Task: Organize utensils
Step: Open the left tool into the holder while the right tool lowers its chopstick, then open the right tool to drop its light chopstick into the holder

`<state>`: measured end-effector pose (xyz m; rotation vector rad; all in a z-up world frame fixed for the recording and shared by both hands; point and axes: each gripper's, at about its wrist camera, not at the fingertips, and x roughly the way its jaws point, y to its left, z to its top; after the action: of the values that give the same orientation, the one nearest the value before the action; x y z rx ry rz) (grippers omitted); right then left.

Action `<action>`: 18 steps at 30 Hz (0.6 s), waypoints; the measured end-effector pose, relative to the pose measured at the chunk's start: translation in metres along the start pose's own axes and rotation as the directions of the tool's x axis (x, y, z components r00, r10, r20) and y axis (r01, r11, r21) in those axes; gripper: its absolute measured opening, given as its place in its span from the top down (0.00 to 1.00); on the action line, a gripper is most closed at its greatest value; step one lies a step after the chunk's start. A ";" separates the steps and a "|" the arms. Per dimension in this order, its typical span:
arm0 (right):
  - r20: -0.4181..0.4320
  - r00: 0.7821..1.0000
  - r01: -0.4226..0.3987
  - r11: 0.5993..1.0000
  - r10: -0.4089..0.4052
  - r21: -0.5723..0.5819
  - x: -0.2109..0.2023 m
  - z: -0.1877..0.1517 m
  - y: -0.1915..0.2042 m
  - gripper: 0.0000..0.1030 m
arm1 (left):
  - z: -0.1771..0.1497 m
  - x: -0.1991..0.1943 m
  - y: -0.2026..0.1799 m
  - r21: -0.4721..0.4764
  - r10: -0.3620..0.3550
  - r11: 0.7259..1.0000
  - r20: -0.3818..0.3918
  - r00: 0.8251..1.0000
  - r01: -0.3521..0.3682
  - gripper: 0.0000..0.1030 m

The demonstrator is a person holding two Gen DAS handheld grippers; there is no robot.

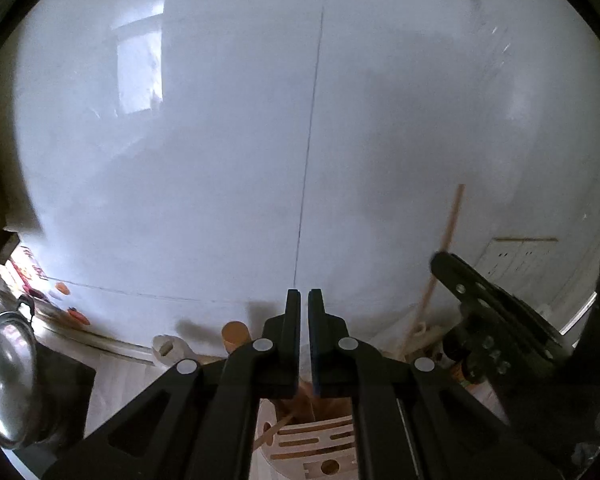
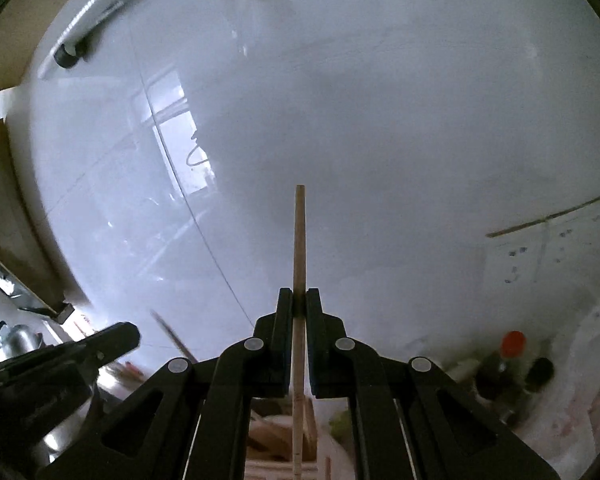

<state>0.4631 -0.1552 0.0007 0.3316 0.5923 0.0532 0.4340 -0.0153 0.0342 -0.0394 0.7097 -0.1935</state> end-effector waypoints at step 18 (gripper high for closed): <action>-0.108 0.993 -0.045 0.999 0.042 -0.024 0.041 -0.045 -0.002 0.88 | -0.026 0.022 0.024 -0.024 0.107 0.994 -0.099 0.989 -0.109 0.57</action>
<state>0.4721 -0.1380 -0.0575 0.3178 0.6906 0.1216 0.4371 0.0051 -0.0018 -0.0199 0.8100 -0.0814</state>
